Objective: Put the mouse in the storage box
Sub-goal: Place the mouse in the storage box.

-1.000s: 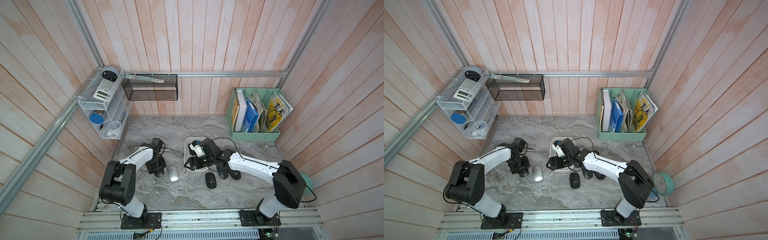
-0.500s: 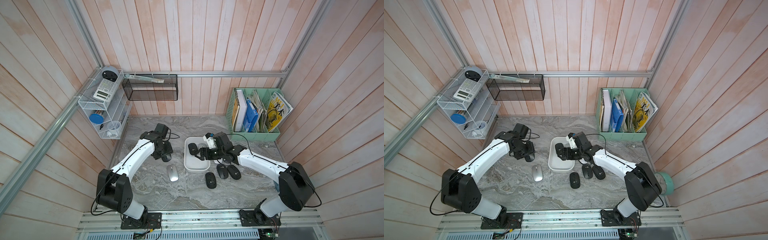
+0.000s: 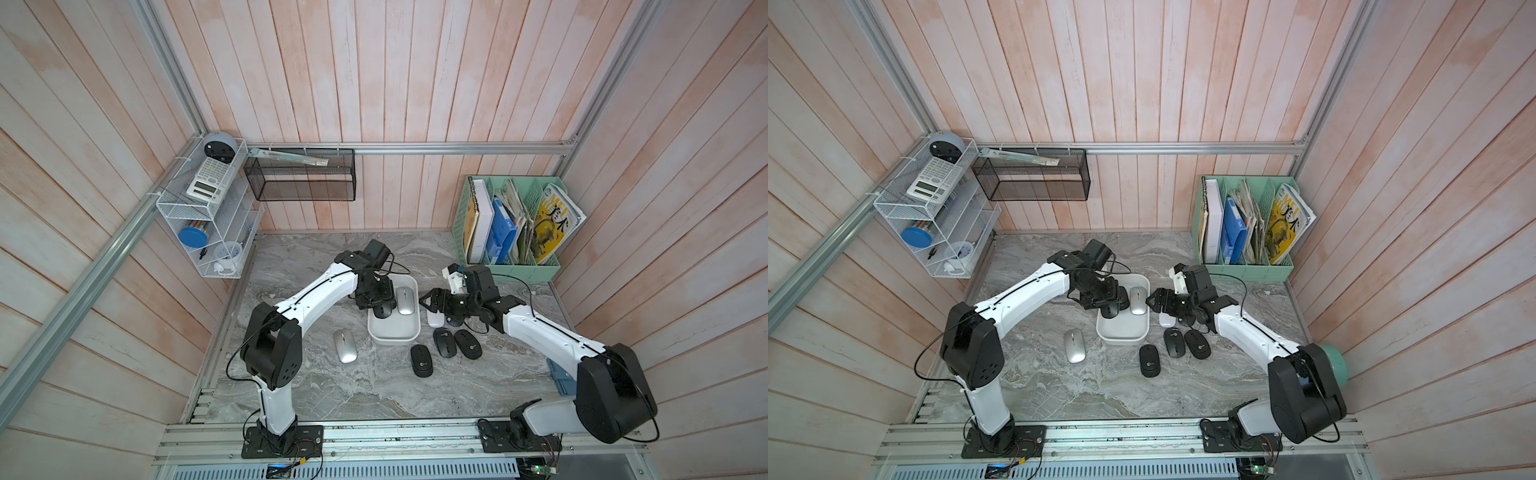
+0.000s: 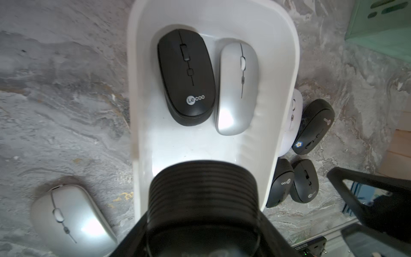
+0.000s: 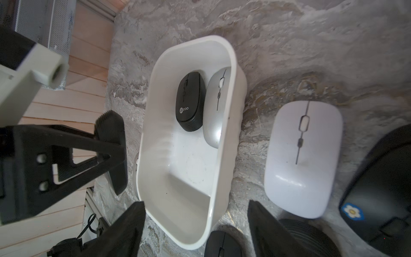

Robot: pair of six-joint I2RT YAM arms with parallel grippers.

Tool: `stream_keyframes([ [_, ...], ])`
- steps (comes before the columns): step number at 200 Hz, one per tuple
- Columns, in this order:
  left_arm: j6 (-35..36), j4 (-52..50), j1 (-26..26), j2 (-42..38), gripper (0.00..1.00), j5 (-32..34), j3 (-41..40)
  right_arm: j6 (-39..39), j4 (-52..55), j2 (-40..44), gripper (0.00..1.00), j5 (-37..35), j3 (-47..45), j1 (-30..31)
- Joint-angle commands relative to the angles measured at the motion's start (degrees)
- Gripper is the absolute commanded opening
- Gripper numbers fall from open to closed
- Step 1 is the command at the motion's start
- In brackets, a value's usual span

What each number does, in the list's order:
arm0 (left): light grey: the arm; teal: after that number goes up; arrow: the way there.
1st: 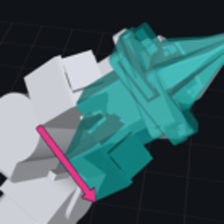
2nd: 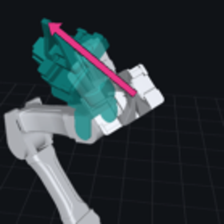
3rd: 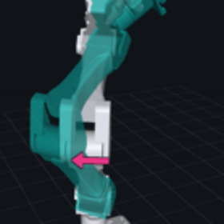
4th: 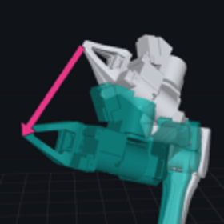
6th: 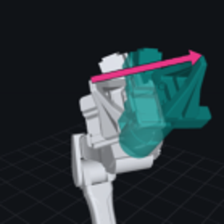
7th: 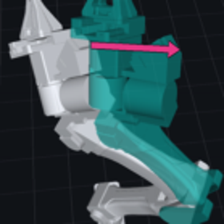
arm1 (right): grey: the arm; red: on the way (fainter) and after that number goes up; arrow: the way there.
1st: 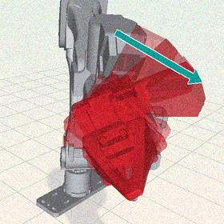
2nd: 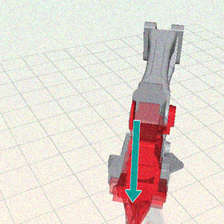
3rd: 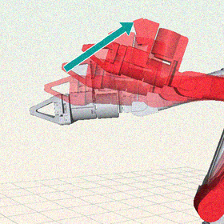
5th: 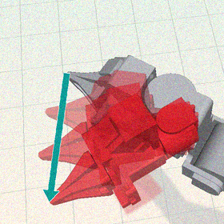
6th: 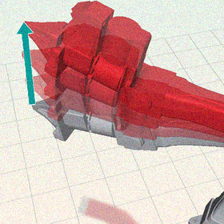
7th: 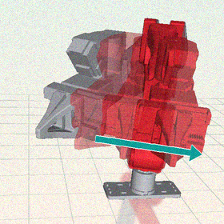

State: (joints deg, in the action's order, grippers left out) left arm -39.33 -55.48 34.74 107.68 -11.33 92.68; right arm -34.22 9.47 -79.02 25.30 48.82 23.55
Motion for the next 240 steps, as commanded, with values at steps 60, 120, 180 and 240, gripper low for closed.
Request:
stream_keyframes([
  [60, -4.1, 5.0, 4.1, 9.6, 0.54, -3.7, 3.6, 2.8, 5.1, 5.3, 0.79, -2.4, -2.5, -0.6],
  [120, -4.7, 6.4, 5.2, 12.5, 0.54, -3.5, 3.1, 3.2, 5.4, 5.8, 0.79, -2.6, -3.1, -0.5],
  [180, -4.4, 5.6, 5.4, 15.3, 0.54, -2.6, 4.2, 3.0, 5.1, 6.0, 0.79, -2.1, -3.8, -0.5],
  [240, -4.8, 5.8, 5.3, 18.1, 0.54, -3.0, 6.2, 3.3, 5.4, 5.5, 0.79, -1.8, -3.6, -0.5],
])
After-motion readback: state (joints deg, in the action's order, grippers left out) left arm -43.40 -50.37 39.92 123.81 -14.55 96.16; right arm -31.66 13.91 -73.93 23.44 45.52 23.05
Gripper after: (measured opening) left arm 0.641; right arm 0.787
